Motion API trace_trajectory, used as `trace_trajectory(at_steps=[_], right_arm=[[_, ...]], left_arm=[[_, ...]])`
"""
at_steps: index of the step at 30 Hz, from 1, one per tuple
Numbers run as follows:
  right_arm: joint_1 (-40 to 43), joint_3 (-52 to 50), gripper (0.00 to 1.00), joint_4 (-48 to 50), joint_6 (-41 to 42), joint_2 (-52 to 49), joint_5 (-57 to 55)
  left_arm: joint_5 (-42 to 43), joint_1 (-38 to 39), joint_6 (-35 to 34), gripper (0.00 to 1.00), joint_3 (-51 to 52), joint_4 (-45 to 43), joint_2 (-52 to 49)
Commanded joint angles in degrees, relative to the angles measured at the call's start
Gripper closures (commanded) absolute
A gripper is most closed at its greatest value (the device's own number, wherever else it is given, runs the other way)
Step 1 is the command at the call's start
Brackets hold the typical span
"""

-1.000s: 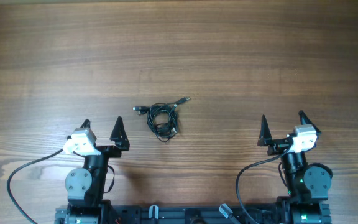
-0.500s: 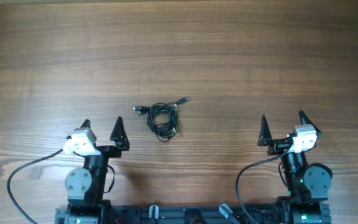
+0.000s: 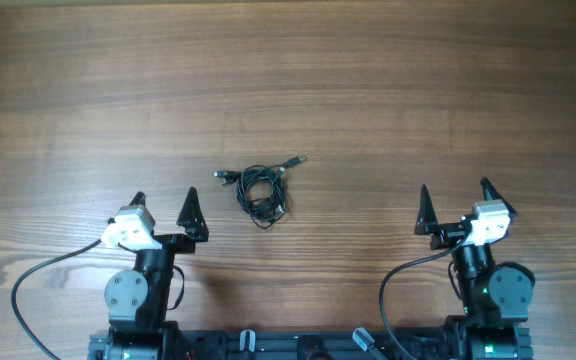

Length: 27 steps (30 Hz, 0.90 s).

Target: Untangle cables

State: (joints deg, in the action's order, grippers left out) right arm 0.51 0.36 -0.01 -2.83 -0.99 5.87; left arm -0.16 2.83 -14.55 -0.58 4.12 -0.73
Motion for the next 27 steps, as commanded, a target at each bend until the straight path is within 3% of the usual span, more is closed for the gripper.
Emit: trace_trajectory(at_steps=[1, 21, 27], right_arm=[[-0.33, -0.07, 0.0, 0.15, 0.87, 0.57, -1.2], [-0.33, -0.07, 0.0, 0.15, 0.9, 0.57, -1.2], [-0.33, -0.07, 0.0, 0.15, 0.9, 0.57, -1.2]], left_arm=[[-0.37, -0.48, -0.74, 0.0, 0.24, 0.09, 0.46], [2.71, -0.48, -0.7, 0.0, -0.17, 0.98, 0.11], [2.64, -0.44, 4.09, 0.0, -10.36, 15.76, -5.49]])
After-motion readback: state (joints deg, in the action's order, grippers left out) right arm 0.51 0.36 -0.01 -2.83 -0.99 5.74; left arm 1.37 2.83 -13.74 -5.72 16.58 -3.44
